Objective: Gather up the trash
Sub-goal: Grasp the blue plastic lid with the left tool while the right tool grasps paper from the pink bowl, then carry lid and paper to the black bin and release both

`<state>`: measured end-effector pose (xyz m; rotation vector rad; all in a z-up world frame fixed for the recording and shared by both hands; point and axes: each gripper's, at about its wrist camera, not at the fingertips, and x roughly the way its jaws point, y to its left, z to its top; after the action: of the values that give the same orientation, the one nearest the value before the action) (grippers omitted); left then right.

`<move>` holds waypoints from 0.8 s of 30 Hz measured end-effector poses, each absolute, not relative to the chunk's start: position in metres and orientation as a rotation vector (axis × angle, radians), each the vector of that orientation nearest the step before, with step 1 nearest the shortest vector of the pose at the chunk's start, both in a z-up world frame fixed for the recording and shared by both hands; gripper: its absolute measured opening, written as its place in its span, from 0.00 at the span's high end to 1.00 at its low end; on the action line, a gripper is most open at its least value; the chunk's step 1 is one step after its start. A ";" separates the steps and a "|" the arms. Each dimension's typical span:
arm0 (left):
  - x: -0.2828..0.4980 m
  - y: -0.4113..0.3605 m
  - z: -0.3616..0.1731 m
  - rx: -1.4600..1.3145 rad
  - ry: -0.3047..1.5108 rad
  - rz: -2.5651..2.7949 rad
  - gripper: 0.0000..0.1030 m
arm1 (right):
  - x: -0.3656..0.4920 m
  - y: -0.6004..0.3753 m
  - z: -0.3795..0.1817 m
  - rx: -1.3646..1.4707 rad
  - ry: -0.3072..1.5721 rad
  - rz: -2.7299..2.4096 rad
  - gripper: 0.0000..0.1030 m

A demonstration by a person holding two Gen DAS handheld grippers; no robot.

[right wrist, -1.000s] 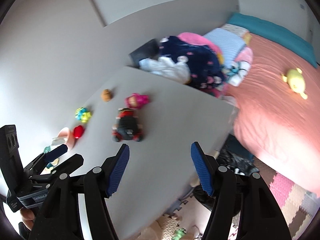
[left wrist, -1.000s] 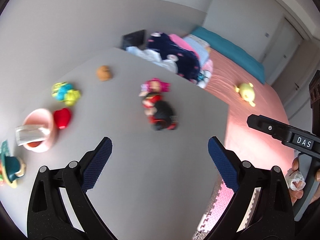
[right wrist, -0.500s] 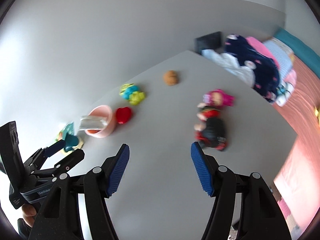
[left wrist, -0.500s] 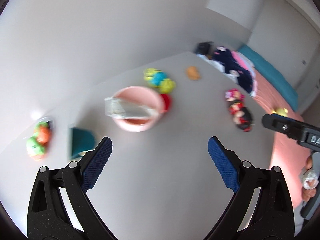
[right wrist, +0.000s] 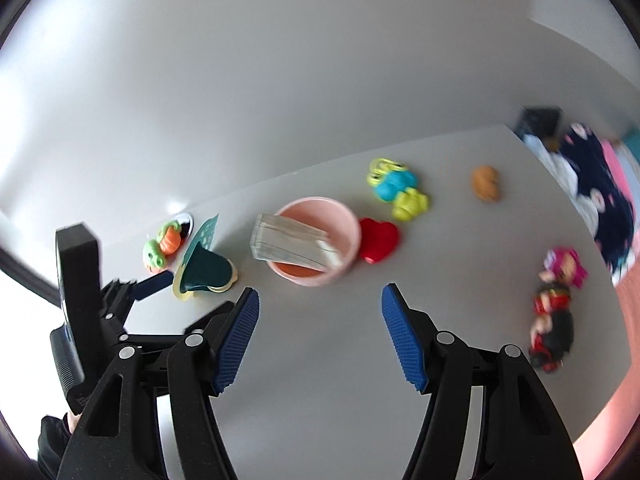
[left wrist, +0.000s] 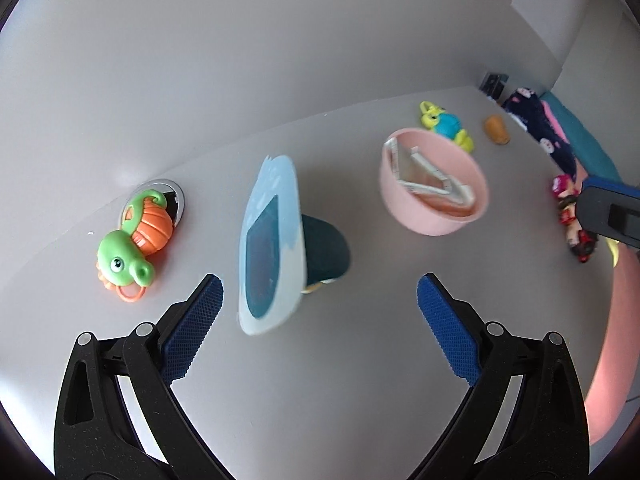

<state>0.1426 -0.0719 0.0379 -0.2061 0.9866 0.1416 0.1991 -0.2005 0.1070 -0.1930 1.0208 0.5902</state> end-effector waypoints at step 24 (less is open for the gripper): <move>0.158 -0.029 0.024 -0.331 0.917 0.116 0.38 | 0.244 -0.146 0.066 -0.295 1.060 0.626 0.94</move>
<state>0.1576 -0.0285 0.0236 -0.3311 0.9174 0.1163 0.2438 -0.1455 0.0663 -0.2946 1.0596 0.6256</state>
